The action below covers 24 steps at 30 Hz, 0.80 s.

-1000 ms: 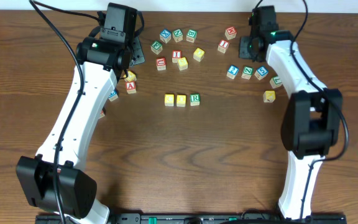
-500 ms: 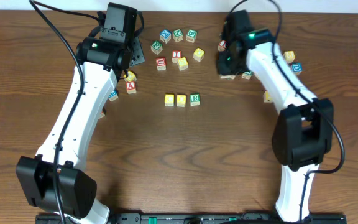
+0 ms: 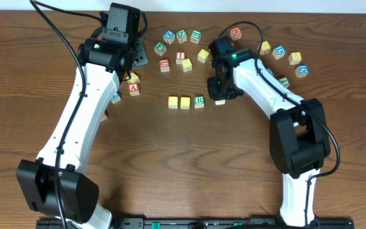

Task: Spell out CORL
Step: 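Carry the blue L block toward the row right of the R block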

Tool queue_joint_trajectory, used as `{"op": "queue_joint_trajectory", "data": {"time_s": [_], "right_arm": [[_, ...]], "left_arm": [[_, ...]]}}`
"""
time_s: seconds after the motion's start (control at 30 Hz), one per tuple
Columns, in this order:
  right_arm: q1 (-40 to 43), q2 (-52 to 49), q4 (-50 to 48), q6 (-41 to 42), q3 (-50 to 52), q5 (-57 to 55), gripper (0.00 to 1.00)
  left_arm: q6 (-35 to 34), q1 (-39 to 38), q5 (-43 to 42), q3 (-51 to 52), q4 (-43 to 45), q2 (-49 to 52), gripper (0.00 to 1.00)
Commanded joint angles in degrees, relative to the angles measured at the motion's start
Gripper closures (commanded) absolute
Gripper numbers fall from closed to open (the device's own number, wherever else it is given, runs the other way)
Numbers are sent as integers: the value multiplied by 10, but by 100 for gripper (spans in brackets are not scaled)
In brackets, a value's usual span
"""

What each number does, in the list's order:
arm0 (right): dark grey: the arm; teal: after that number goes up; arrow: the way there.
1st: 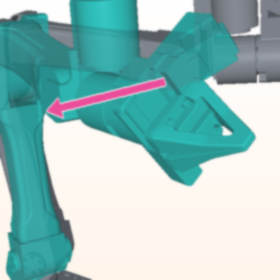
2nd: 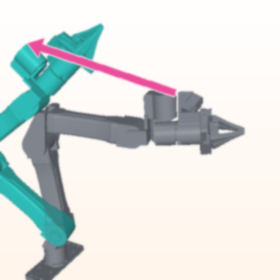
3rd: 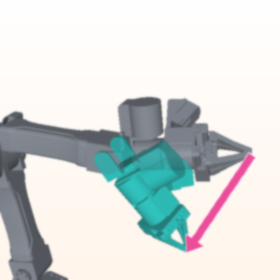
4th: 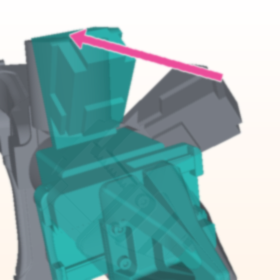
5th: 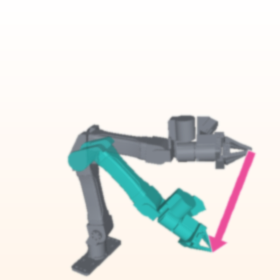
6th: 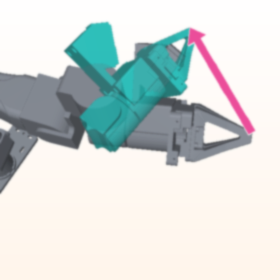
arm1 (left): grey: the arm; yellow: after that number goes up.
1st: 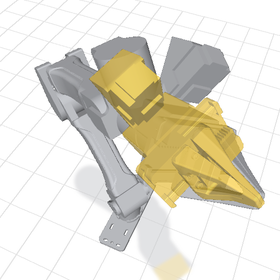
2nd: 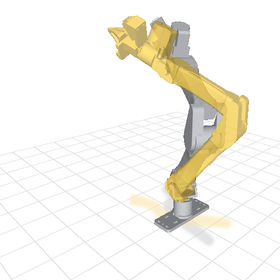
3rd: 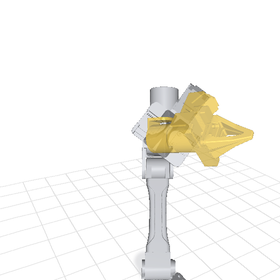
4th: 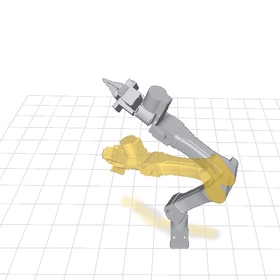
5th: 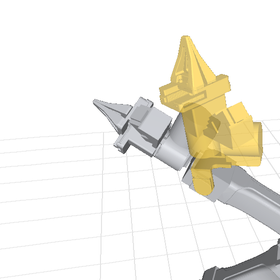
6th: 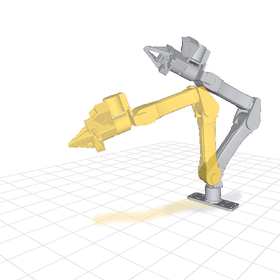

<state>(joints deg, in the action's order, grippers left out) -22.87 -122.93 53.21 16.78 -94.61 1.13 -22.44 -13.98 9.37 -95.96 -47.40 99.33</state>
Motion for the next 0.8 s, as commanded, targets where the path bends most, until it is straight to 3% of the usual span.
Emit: {"op": "queue_joint_trajectory", "data": {"time_s": [0.0, 0.17, 0.43, 0.77], "right_arm": [[-11, 2, -6, 21, 11, -10, 83], [-22, 2, -11, 42, 12, -10, 83], [-40, 2, -14, 143, 13, -54, 82], [-54, 0, -37, 145, 19, -81, 80]], "left_arm": [[5, 1, 5, 2, -1, -1, 55], [5, 1, 5, 2, -1, -1, 55], [1, 1, 5, 2, -2, -1, 55], [-2, 1, 3, 2, -2, -1, 55]]}}
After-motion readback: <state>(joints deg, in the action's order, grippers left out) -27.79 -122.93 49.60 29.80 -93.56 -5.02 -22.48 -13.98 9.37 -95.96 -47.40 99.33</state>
